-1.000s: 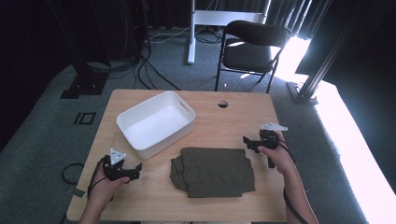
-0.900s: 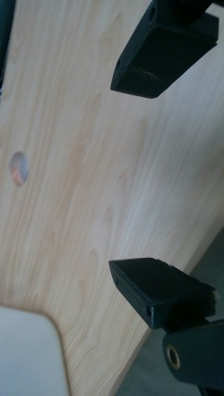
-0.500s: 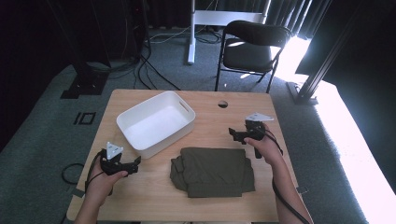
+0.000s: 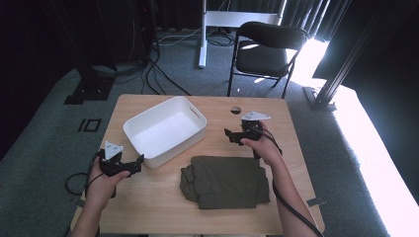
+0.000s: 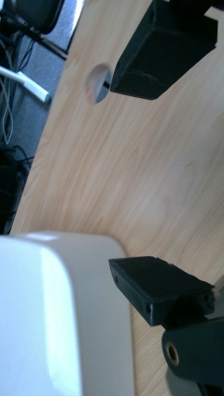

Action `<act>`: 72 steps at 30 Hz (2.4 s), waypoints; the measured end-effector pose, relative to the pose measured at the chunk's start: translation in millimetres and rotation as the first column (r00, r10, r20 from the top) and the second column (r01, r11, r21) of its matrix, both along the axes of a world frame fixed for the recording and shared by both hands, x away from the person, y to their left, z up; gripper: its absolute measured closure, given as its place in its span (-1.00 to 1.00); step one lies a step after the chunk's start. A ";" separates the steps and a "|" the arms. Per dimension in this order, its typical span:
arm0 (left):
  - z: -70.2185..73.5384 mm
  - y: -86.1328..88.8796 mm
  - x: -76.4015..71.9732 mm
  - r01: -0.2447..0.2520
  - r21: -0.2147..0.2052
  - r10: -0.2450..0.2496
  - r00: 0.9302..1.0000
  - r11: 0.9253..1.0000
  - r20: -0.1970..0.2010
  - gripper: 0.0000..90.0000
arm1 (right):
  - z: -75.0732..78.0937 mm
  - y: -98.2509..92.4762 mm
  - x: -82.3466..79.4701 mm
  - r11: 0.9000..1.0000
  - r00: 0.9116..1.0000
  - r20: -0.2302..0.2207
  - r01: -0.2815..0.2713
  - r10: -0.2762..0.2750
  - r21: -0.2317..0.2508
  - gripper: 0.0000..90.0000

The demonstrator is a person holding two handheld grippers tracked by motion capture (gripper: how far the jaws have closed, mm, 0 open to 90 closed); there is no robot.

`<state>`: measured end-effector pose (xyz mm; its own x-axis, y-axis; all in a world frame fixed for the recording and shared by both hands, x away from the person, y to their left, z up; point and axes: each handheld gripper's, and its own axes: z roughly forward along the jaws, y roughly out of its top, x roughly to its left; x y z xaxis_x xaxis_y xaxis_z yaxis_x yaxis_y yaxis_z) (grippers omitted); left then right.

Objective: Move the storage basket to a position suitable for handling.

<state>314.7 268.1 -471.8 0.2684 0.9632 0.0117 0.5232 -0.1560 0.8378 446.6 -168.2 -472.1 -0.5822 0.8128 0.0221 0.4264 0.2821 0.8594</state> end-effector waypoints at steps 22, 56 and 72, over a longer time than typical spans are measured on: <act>-13.8 -3.5 26.7 -0.038 0.002 0.038 0.999 0.999 0.009 -0.80 | 3.9 86.3 46.7 0.998 0.998 0.051 -0.040 0.043 -0.054 -0.40; -26.0 -23.0 45.3 -0.121 -0.092 0.117 0.992 0.988 -0.045 0.15 | -19.0 105.0 46.9 0.990 0.999 -0.005 0.041 -0.042 -0.138 0.80; -26.3 -49.6 62.3 -0.088 -0.089 0.084 0.995 0.992 -0.046 0.25 | -18.7 72.9 38.5 0.985 0.994 -0.015 0.109 -0.112 -0.133 0.80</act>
